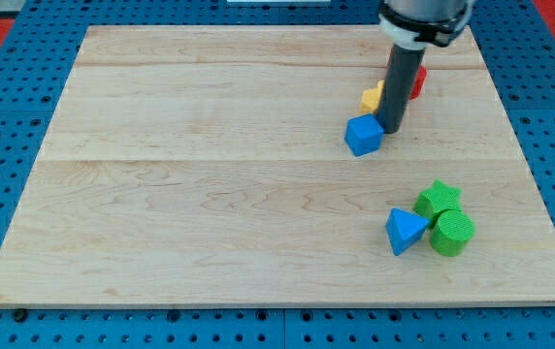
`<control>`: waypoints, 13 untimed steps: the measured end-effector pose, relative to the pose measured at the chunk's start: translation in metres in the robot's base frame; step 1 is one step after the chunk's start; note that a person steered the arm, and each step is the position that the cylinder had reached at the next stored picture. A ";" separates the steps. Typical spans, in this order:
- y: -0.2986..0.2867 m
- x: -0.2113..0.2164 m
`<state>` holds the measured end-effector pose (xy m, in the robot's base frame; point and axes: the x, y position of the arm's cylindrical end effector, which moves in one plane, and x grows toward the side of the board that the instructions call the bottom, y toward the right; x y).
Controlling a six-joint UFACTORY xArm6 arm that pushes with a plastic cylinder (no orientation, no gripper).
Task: Slide the blue cube towards the group of the blocks
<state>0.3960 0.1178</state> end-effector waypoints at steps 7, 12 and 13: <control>-0.120 0.085; -0.087 0.081; -0.075 0.096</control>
<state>0.4918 0.0426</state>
